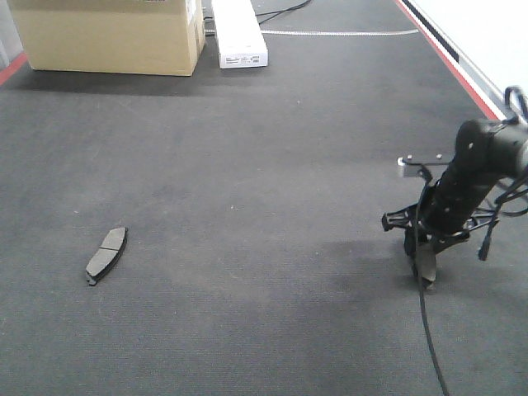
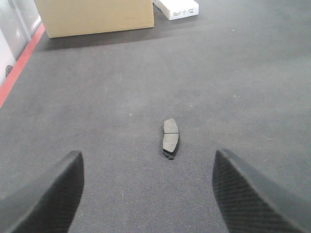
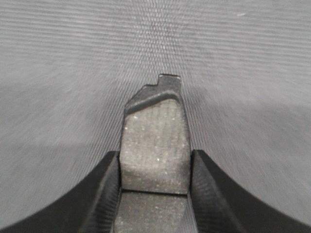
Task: Move and align brake pads A on conveyor
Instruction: 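Lower the right gripper's brake pad onto the belt beside the other pad and open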
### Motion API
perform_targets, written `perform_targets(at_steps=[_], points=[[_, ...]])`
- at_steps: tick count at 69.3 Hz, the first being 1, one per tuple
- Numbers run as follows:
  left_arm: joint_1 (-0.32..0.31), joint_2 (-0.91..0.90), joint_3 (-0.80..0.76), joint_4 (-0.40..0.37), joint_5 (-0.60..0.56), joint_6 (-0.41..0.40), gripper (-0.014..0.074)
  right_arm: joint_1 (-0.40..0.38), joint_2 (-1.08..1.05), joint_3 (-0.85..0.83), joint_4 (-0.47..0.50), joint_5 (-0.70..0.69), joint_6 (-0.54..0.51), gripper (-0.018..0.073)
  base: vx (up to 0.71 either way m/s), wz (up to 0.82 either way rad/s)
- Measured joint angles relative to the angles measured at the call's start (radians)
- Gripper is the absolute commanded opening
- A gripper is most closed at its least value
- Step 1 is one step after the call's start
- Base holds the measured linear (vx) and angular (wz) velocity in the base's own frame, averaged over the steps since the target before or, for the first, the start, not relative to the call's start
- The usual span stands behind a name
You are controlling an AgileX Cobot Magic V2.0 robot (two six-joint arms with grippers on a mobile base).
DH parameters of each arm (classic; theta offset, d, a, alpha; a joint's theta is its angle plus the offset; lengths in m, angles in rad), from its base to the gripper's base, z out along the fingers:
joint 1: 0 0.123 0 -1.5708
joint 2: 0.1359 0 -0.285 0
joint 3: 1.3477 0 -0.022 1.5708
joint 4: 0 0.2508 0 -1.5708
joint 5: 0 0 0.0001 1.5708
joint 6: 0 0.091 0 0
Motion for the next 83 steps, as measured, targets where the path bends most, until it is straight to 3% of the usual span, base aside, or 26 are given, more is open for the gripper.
perform_targets(at_steps=[17, 27, 35, 51, 60, 83], points=[[0.000, 0.000, 0.000, 0.000, 0.000, 0.000, 0.0517, 0.000, 0.031, -0.004, -0.001, -0.004, -0.002, 0.0004, 0.00, 0.00], [0.000, 0.000, 0.000, 0.000, 0.000, 0.000, 0.0517, 0.000, 0.031, -0.007, -0.001, -0.004, -0.002, 0.0068, 0.00, 0.00], [0.000, 0.000, 0.000, 0.000, 0.000, 0.000, 0.0517, 0.000, 0.031, -0.007, -0.001, -0.004, -0.002, 0.0183, 0.00, 0.00], [0.000, 0.000, 0.000, 0.000, 0.000, 0.000, 0.0517, 0.000, 0.031, -0.007, 0.002, -0.006, -0.003, 0.0495, 0.00, 0.00], [0.000, 0.000, 0.000, 0.000, 0.000, 0.000, 0.0517, 0.000, 0.031, -0.007, 0.006, -0.008, -0.003, 0.0599, 0.00, 0.00], [0.000, 0.000, 0.000, 0.000, 0.000, 0.000, 0.0517, -0.001, -0.064, -0.007, 0.005, 0.002, -0.002, 0.0573, 0.00, 0.00]])
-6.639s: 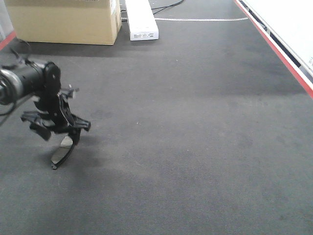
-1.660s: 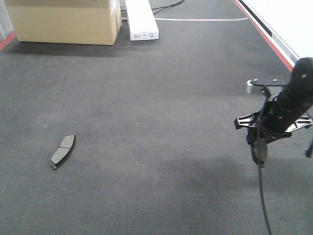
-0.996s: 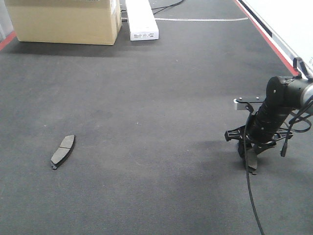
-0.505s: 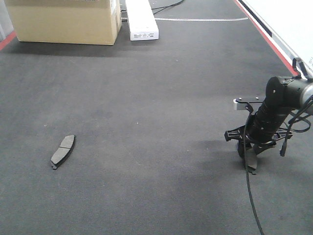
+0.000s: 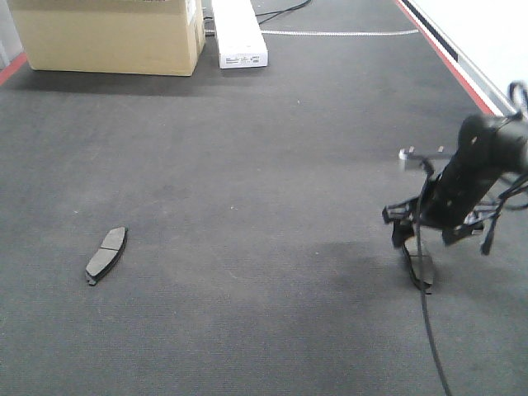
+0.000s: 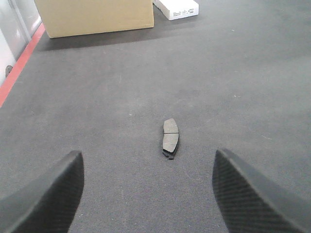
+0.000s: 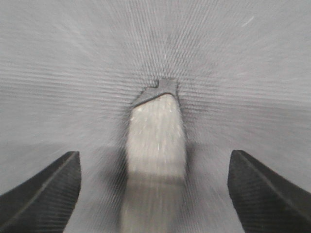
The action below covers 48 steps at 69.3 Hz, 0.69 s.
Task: Move and align brake pads A on conveyor
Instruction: 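Lower the right gripper's brake pad onto the belt beside the other pad and open, then raise the open right gripper away from the placed pad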
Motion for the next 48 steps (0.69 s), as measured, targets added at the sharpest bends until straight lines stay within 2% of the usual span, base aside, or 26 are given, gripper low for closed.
perform_targets(at_steps=[16, 33, 48], points=[[0.000, 0.000, 0.000, 0.000, 0.000, 0.000, 0.0517, 0.000, -0.227, 0.032, 0.000, -0.004, 0.000, 0.0562, 0.00, 0.00], [0.000, 0.000, 0.000, 0.000, 0.000, 0.000, 0.0517, 0.000, -0.586, 0.225, 0.000, -0.082, 0.000, 0.0562, 0.00, 0.00], [0.000, 0.000, 0.000, 0.000, 0.000, 0.000, 0.0517, 0.000, -0.891, 0.390, 0.000, -0.096, 0.000, 0.0562, 0.00, 0.00]])
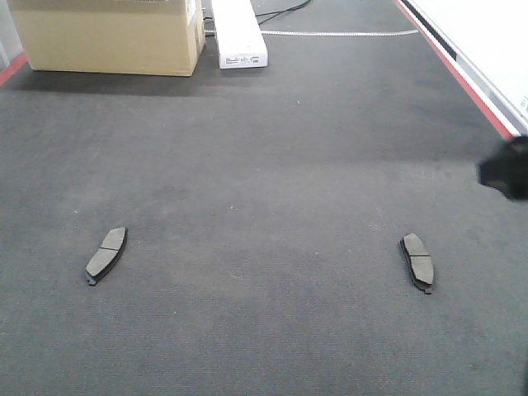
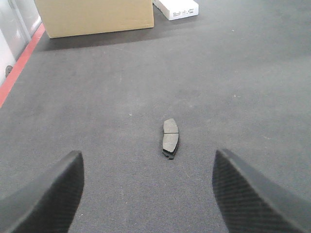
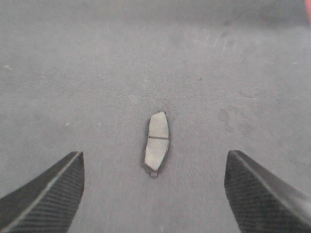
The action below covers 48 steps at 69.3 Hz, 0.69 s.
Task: Move and align brake pads A on conveyor
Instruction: 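Raise the open right gripper away from the placed pad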
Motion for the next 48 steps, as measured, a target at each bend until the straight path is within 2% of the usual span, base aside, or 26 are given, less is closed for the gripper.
perform_targets(at_steps=[24, 48], points=[[0.000, 0.000, 0.000, 0.000, 0.000, 0.000, 0.0517, 0.000, -0.401, 0.234, -0.001, -0.003, 0.000, 0.0562, 0.00, 0.00], [0.000, 0.000, 0.000, 0.000, 0.000, 0.000, 0.0517, 0.000, -0.565, 0.286, 0.001, 0.025, 0.000, 0.0562, 0.00, 0.00]])
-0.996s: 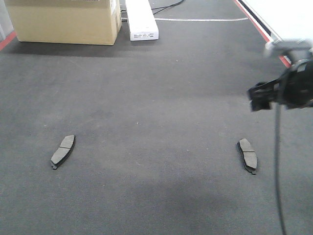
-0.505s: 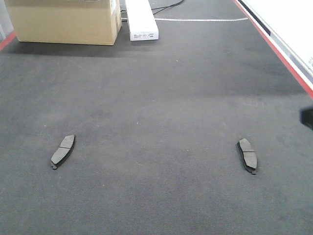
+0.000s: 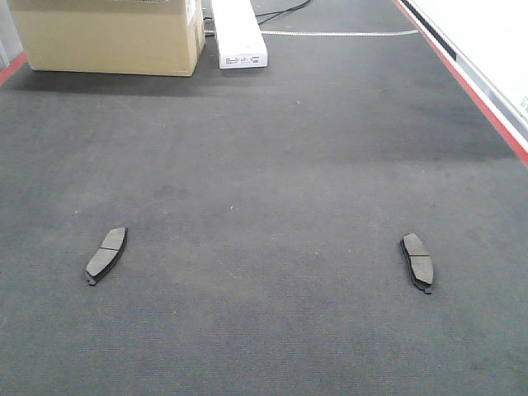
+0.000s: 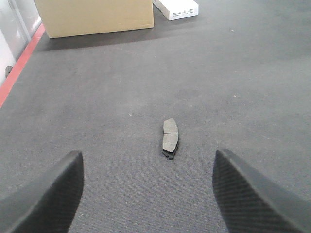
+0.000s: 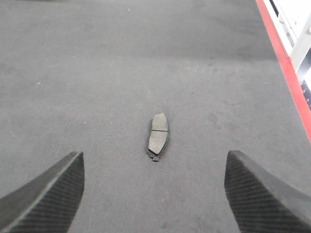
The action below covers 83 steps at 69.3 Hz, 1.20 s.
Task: Move and align brake pads A on conveyor
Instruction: 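Raise the open right gripper away from the placed pad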
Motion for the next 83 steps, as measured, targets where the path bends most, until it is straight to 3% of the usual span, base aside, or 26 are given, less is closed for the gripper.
perform_targets(at_steps=[68, 83], points=[[0.000, 0.000, 0.000, 0.000, 0.000, 0.000, 0.0517, 0.000, -0.263, 0.002, -0.005, 0.138, 0.000, 0.0562, 0.00, 0.00], [0.000, 0.000, 0.000, 0.000, 0.000, 0.000, 0.0517, 0.000, -0.296, 0.083, -0.003, 0.088, 0.000, 0.0562, 0.00, 0.00]])
